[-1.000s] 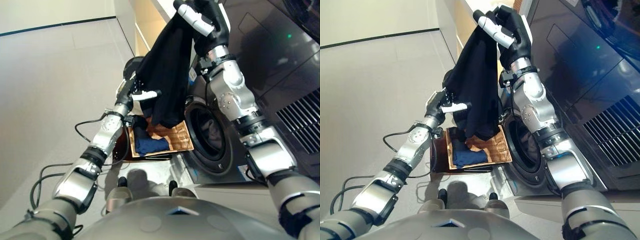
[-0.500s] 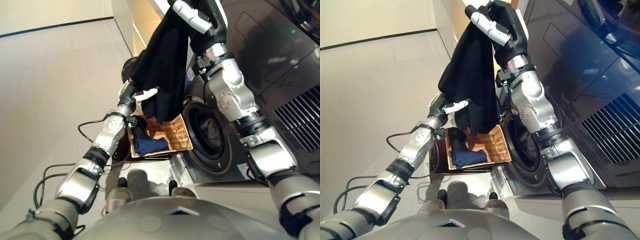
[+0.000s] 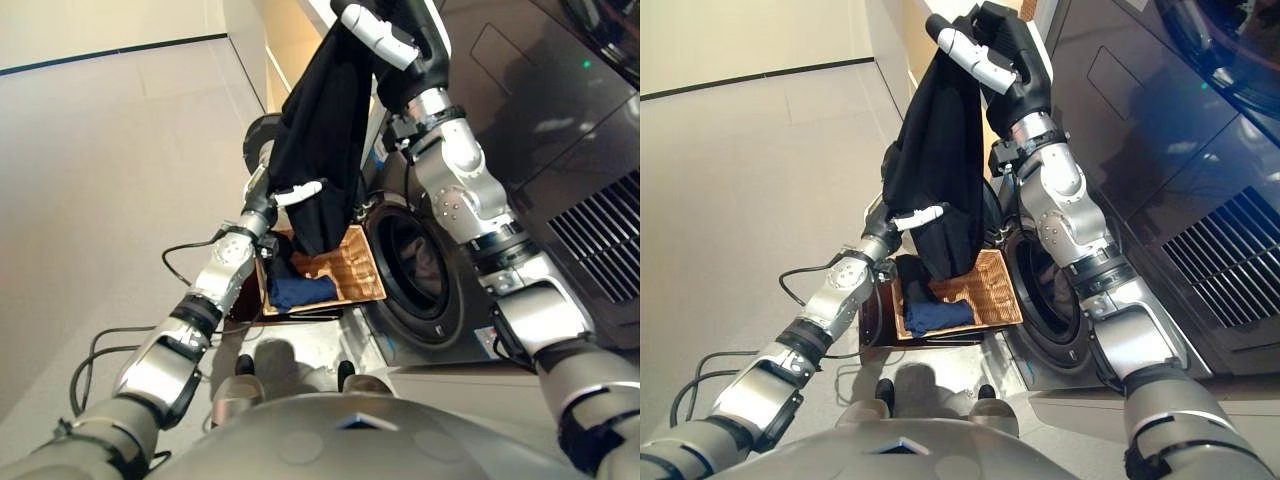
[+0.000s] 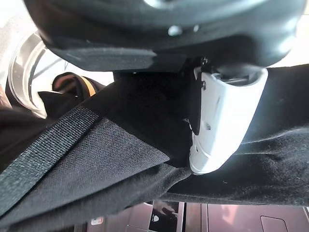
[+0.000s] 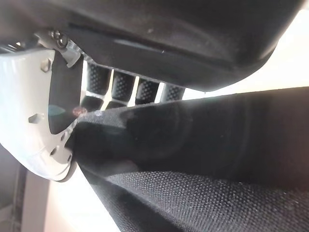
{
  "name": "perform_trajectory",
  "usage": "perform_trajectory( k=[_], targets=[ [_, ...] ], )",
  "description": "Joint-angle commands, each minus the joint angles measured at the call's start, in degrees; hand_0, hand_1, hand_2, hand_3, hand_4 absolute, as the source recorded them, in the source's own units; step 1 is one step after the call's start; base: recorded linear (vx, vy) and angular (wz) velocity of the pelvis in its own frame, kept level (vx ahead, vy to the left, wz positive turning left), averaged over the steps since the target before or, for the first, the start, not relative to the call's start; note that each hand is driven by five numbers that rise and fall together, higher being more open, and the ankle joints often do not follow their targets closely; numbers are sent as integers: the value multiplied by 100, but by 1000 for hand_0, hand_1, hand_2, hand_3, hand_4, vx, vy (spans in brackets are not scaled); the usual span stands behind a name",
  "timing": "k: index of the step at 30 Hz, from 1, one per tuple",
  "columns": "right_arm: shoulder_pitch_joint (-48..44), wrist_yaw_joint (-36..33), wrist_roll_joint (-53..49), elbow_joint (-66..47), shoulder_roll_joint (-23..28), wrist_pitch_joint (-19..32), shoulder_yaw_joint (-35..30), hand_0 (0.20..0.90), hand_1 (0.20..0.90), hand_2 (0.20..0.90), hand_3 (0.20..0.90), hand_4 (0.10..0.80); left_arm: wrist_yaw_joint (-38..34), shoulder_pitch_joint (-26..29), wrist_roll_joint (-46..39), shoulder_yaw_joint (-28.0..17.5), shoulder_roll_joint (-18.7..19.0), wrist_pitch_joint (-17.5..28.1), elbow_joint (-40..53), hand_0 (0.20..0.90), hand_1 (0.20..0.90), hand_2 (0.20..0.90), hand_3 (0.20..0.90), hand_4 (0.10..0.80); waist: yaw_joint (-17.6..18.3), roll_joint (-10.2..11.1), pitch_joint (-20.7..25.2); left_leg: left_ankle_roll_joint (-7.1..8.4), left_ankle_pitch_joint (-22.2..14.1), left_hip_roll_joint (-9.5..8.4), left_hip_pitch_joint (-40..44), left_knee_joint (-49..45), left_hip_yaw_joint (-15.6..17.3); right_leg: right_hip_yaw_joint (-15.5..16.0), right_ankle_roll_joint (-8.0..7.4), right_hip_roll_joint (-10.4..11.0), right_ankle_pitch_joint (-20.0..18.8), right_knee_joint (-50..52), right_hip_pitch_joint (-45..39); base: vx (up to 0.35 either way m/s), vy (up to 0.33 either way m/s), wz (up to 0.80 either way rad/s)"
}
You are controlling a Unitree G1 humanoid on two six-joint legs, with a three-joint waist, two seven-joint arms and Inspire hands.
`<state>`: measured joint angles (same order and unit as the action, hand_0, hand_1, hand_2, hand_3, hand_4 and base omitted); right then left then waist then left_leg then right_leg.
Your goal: Pick up the clothes and place them into the washing machine
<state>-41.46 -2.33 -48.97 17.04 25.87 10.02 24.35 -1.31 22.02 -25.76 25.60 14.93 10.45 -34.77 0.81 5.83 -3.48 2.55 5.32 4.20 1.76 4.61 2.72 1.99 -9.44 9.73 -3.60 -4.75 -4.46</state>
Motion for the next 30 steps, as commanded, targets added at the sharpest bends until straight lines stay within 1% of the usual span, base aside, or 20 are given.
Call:
perform_trajectory(
  k=[1, 7, 12, 16, 20, 30],
  targets=[
    [-935, 69, -209, -271, 47, 758, -310, 200, 200, 200, 200, 300, -27, 958, -31, 242, -106, 499, -188, 200, 200, 200, 200, 300, -176, -61, 640, 193, -594, 20, 330, 39, -91, 12, -125, 119, -25, 310, 296, 0, 0, 0],
    [-838, 54, -207, -289, 55, 766, -376, 200, 200, 200, 200, 300, -109, 932, -20, 107, -49, 532, -160, 200, 200, 200, 200, 300, -175, -73, 641, 185, -593, 10, 337, 39, -82, 4, -122, 117, -24, 307, 292, 0, 0, 0],
    [-714, -23, -163, -211, 94, 780, -489, 200, 200, 200, 200, 300, -223, 925, 58, -66, 92, 550, -168, 200, 200, 200, 200, 300, -174, -86, 633, 190, -593, 13, 349, 39, -78, -4, -128, 120, -19, 302, 285, 0, 0, 0],
    [-545, -23, -142, -202, 128, 772, -606, 200, 200, 200, 200, 300, -294, 892, 95, -246, 205, 581, -160, 200, 200, 200, 200, 300, -160, -103, 637, 196, -597, 15, 361, 39, -63, -9, -123, 117, -16, 297, 280, 0, 0, 0],
    [-153, -51, -121, -197, 40, 786, -812, 200, 200, 200, 200, 300, -435, 865, 134, -483, 331, 631, -1, 200, 200, 200, 200, 300, -147, -128, 619, 195, -601, 22, 372, 39, -57, -12, -123, 115, -9, 303, 273, 0, 0, 0],
    [177, -86, -92, -224, -14, 814, -1047, 200, 200, 200, 200, 300, -571, 910, 271, -668, 467, 667, 6, 200, 200, 200, 200, 300, -122, -182, 610, 206, -606, 15, 366, 39, -32, -24, -128, 118, -1, 296, 285, 0, 0, 0]
  ],
)
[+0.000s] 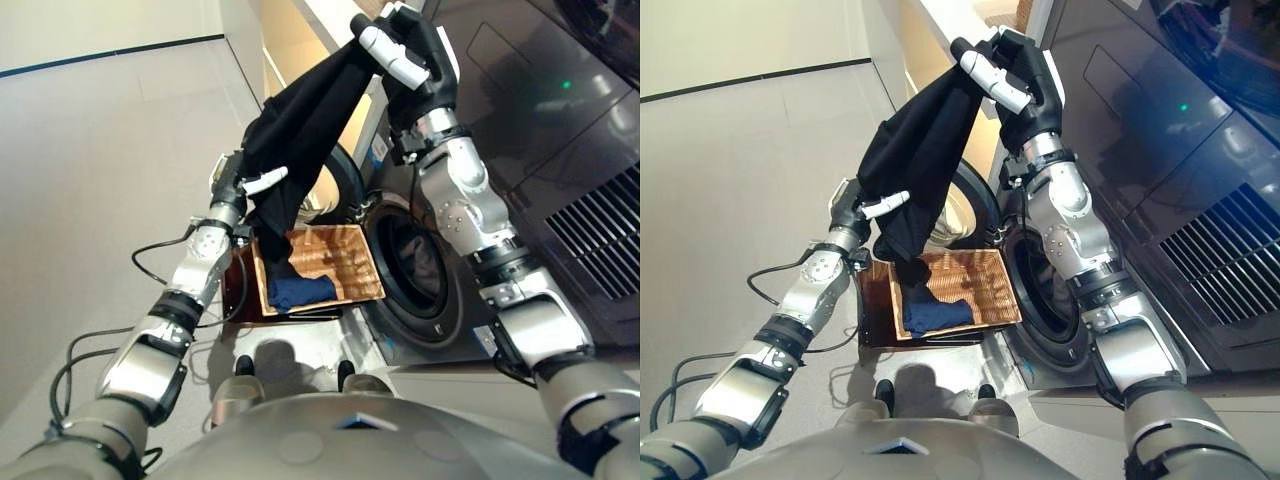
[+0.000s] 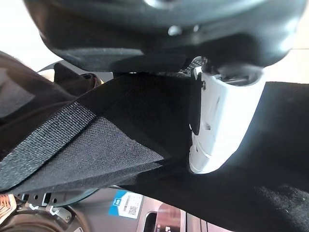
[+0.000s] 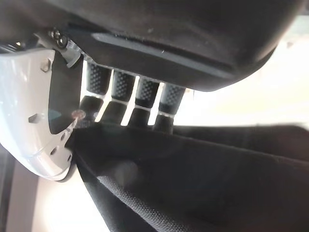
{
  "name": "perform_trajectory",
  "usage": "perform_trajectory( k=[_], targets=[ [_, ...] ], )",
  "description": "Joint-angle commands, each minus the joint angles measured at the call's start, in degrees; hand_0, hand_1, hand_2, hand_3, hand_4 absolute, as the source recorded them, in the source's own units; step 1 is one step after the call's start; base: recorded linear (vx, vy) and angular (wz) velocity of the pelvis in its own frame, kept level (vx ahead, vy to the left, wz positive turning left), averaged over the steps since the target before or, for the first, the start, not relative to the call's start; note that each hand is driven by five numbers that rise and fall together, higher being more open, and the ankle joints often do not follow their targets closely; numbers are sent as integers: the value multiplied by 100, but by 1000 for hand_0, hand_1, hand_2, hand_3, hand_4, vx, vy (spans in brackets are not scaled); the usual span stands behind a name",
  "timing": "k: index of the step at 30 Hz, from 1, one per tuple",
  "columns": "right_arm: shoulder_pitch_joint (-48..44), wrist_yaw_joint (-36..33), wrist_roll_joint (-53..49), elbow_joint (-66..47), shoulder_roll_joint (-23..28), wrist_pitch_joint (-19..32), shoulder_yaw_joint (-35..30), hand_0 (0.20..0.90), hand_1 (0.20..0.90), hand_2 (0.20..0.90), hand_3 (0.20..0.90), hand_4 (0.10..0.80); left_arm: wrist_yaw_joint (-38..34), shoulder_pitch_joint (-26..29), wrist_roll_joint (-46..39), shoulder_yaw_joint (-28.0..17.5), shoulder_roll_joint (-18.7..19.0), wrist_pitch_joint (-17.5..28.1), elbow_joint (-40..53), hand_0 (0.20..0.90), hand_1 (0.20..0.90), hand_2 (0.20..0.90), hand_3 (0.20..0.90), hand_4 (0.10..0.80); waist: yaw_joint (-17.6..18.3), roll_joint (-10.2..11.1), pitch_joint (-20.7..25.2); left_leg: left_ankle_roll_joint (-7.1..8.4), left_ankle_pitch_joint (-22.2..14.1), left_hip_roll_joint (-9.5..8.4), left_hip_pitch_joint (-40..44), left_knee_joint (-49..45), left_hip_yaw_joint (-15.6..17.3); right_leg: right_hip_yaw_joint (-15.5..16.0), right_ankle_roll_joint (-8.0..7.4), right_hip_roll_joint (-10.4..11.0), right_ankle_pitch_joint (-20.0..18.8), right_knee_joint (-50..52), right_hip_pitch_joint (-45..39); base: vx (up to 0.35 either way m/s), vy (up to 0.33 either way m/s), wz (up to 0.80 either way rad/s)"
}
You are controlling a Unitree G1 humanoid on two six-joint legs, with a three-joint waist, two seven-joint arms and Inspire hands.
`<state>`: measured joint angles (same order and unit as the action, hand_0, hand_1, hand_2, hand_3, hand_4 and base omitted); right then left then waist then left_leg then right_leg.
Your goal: Pick up the clothes and place them into the washing machine
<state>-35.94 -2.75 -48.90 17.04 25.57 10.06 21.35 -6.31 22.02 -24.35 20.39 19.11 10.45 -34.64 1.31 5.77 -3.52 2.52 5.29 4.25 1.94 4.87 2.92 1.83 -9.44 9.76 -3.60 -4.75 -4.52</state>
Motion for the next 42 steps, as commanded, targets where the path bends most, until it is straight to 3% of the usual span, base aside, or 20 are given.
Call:
perform_trajectory(
  k=[1, 24, 42],
  targets=[
    [-209, -49, -51, -246, -41, 812, -811, 200, 200, 200, 200, 300, -134, 908, 176, -214, 76, 680, 53, 200, 200, 200, 200, 300, -164, -191, 610, 209, -607, 9, 349, 13, -50, -3, -127, 117, 1, 292, 285, 0, 0, 0],
    [1117, -255, 651, 364, -697, 619, -1151, 200, 200, 200, 200, 300, -253, 952, 245, -508, 150, 873, 1108, 200, 200, 200, 200, 300, -115, -315, 596, 193, -609, -13, 338, 13, -80, 28, -120, 135, 23, 283, 256, 0, 0, 0],
    [1238, -239, 900, 1355, -1307, 352, -613, 200, 200, 200, 200, 300, -262, 926, 167, -555, 61, 944, 1668, 200, 200, 200, 200, 300, -129, -363, 561, 198, -594, -11, 323, 13, -90, 40, -100, 145, 17, 269, 249, 0, 0, 0]
  ],
)
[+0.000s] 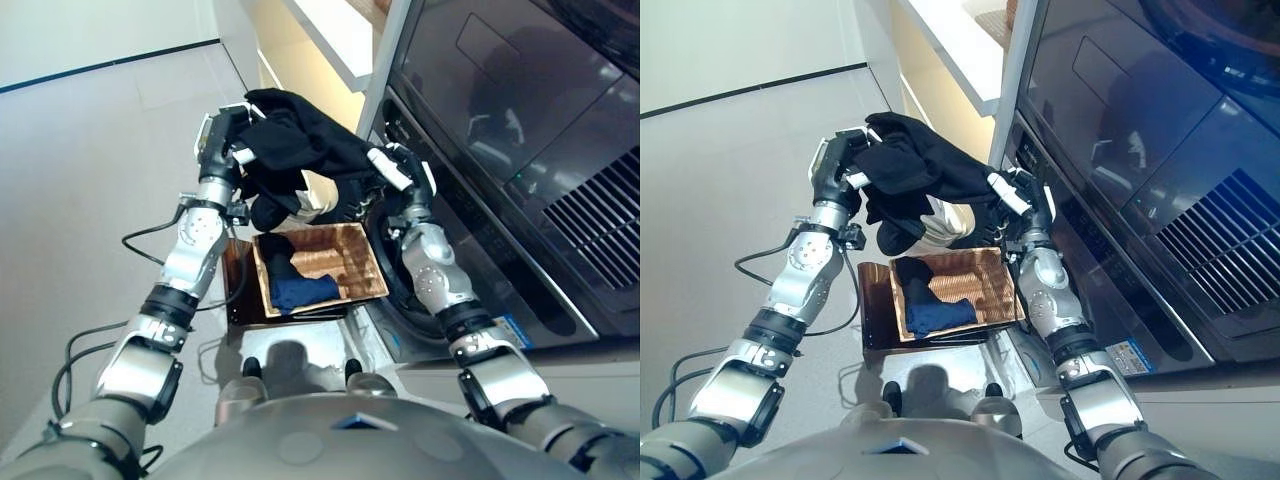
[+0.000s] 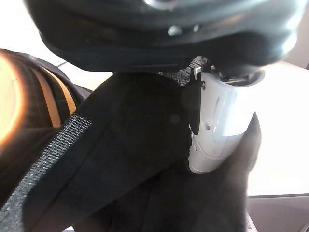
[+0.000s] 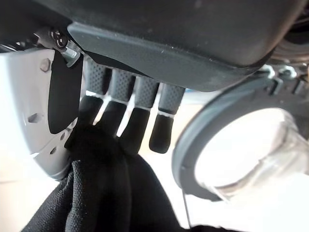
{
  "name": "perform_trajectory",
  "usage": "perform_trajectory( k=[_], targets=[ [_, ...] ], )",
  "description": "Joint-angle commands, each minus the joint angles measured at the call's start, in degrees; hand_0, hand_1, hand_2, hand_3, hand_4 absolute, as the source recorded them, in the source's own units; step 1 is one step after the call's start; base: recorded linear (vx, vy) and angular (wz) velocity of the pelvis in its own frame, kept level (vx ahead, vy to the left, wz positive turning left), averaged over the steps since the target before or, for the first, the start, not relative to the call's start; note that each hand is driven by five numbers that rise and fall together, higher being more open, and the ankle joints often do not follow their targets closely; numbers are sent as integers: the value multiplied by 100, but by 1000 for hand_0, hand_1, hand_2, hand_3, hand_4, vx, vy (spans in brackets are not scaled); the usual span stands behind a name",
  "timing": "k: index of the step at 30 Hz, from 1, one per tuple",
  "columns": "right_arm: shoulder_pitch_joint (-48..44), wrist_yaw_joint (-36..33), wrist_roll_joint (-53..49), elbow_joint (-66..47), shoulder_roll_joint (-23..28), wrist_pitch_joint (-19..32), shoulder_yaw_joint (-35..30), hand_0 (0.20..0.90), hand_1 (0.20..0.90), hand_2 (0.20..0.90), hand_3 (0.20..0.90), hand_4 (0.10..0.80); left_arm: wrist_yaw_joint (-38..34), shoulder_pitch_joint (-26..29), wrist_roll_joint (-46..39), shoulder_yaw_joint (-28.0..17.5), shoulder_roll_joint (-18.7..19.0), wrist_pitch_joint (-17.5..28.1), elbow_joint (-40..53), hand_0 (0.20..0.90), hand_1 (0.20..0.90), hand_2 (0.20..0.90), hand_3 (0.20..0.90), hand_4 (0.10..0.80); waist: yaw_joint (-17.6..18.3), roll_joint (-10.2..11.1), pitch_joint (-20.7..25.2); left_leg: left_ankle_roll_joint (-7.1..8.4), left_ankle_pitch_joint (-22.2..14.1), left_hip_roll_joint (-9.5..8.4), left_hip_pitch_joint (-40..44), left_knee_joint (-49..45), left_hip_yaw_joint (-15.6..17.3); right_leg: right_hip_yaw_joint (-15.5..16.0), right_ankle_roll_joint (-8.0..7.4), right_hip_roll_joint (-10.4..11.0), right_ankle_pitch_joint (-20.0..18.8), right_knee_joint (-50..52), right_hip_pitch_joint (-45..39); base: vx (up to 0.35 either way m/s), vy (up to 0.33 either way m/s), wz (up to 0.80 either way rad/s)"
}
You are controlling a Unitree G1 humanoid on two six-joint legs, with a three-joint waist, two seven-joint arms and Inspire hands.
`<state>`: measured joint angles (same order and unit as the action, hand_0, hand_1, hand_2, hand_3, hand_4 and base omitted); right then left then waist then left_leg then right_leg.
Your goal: Pick up the clothes and place them into the washing machine
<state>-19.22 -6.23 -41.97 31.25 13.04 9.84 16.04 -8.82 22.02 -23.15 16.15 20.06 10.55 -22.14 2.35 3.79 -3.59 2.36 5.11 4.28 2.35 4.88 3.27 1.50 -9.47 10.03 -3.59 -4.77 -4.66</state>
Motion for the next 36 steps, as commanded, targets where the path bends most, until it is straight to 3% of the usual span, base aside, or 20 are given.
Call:
perform_trajectory(
  k=[1, 8, 9, 10, 23, 32, 36],
  targets=[
    [-436, 110, 207, -63, -55, 375, -81, 200, 200, 200, 200, 300, -10, 926, 47, -132, -34, 934, 418, 200, 200, 200, 200, 300, -233, -165, 567, 213, -577, -14, 282, 12, -126, 72, -97, 118, 16, 271, 263, 0, 0, 0],
    [-654, 60, 401, 461, -221, 252, 164, 200, 200, 200, 200, 300, -25, 957, 21, -72, -42, 942, 572, 200, 200, 200, 200, 300, -256, -176, 565, 217, -574, -10, 282, 12, -134, 66, -92, 119, 15, 276, 264, 0, 0, 0],
    [-717, 44, 465, 603, -263, 215, 217, 466, 466, 466, 466, 490, -15, 969, -7, -62, -47, 942, 572, 200, 200, 200, 200, 300, -266, -177, 558, 218, -571, -8, 281, 12, -136, 67, -91, 121, 12, 273, 263, 0, 0, 0],
    [-719, 44, 465, 605, -264, 216, 217, 900, 900, 900, 900, 800, -15, 970, -8, -63, -46, 942, 572, 200, 200, 200, 200, 300, -265, -176, 557, 218, -571, -8, 281, 12, -136, 68, -91, 121, 12, 272, 262, 0, 0, 0],
    [-961, -102, 1385, 2040, -428, -166, 562, 900, 900, 900, 900, 800, -29, 1097, -218, -49, 33, 967, 733, 200, 200, 200, 200, 300, -317, -191, 518, 234, -560, -7, 261, 12, -152, 81, -91, 124, 4, 272, 271, 0, 0, 0],
    [-634, -40, 1536, 2032, -426, -164, 596, 900, 900, 900, 900, 800, -101, 1078, -174, -179, 48, 985, 843, 200, 200, 200, 200, 300, -274, -201, 514, 242, -563, 0, 269, 12, -139, 76, -97, 124, 8, 269, 268, 0, 0, 0],
    [-453, -4, 1810, 1505, -271, -112, 649, 900, 900, 900, 900, 800, -134, 1039, -116, -283, 83, 1003, 816, 200, 200, 200, 200, 300, -238, -201, 522, 243, -572, -3, 283, 12, -127, 62, -101, 121, 11, 269, 271, 0, 0, 0]
  ],
)
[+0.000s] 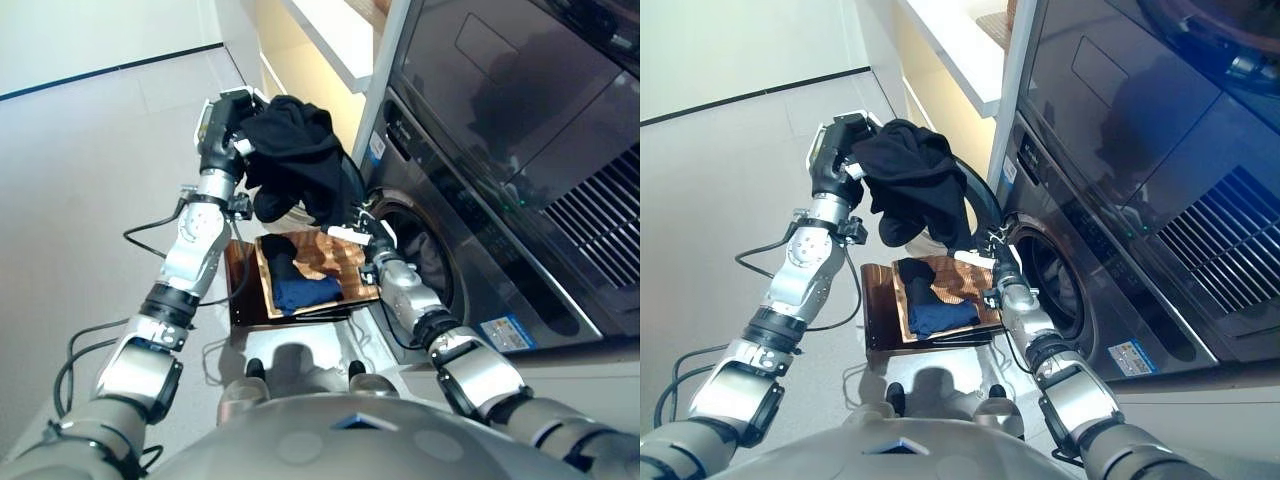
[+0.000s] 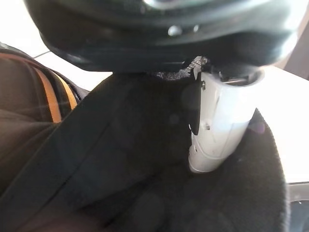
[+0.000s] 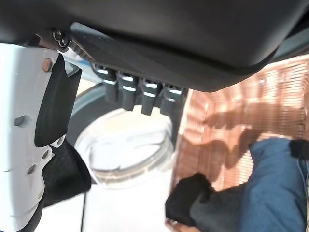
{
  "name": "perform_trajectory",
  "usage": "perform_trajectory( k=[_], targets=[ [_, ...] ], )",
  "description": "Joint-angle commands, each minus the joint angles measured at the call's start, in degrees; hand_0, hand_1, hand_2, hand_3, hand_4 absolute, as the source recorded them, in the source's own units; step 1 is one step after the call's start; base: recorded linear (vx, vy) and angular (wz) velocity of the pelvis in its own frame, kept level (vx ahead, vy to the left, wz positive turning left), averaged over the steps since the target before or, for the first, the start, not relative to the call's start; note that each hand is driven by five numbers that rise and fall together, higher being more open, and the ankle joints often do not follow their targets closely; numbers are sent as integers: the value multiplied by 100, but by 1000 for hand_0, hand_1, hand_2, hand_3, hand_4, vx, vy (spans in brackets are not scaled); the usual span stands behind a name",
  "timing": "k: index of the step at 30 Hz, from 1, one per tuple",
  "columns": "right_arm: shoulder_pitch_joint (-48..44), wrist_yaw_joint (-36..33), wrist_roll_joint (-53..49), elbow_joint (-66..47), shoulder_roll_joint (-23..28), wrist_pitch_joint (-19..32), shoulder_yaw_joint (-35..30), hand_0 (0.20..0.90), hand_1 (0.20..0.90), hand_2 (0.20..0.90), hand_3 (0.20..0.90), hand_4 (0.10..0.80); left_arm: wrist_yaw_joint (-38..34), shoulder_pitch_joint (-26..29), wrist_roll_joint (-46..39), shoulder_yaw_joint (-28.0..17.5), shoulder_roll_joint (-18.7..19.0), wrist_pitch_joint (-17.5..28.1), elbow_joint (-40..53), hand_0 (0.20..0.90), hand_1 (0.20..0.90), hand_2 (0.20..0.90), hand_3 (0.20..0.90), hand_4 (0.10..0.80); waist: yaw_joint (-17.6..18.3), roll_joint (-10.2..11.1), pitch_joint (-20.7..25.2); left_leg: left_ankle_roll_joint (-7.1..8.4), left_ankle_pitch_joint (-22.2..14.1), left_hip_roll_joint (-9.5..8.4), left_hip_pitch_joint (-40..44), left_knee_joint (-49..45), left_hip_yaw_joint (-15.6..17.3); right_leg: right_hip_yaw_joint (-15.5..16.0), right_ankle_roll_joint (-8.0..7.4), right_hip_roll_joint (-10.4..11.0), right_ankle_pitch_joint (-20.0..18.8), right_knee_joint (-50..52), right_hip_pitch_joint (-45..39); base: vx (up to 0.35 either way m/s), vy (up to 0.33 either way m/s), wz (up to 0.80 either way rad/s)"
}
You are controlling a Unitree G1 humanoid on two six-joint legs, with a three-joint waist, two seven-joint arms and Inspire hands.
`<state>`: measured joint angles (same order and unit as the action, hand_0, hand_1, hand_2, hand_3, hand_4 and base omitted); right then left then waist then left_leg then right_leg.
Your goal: Pick up the clothes and place them into the washing machine
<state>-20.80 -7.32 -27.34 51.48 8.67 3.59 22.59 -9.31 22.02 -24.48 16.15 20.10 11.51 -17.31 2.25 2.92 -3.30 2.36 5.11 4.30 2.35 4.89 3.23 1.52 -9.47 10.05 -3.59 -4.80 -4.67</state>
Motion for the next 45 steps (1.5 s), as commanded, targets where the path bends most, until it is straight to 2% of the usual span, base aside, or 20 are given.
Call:
perform_trajectory(
  k=[1, 8, 20, 45],
  targets=[
    [-246, 106, 379, -649, 200, 538, -16, 900, 900, 900, 900, 800, -80, 1026, 31, -295, 83, 915, 334, 200, 200, 200, 200, 300, -217, -116, 495, 241, -574, -5, 282, 11, -120, 57, -104, 122, 9, 265, 270, 0, 0, 0],
    [7, 152, 724, -2075, 539, 748, -127, 900, 900, 900, 900, 800, -179, 871, 296, -471, 129, 910, 264, 200, 200, 200, 200, 300, -153, -121, 502, 232, -568, 13, 286, 11, -103, 43, -108, 119, 19, 279, 287, 0, 0, 0],
    [345, 45, 1242, -3512, 836, 944, -414, 900, 900, 900, 900, 800, -312, 613, 608, -726, 269, 781, -70, 200, 200, 200, 200, 300, -77, -145, 490, 216, -565, 13, 279, 11, -66, 22, -106, 105, 25, 295, 333, 0, 0, 0],
    [-253, 20, 1354, -3155, 598, 786, -94, 900, 900, 900, 900, 800, 14, 488, 178, -486, 33, 791, 697, 200, 200, 200, 200, 300, -197, -131, 471, 211, -553, 27, 274, 11, -96, 68, -85, 101, 19, 282, 296, 0, 0, 0]
  ],
)
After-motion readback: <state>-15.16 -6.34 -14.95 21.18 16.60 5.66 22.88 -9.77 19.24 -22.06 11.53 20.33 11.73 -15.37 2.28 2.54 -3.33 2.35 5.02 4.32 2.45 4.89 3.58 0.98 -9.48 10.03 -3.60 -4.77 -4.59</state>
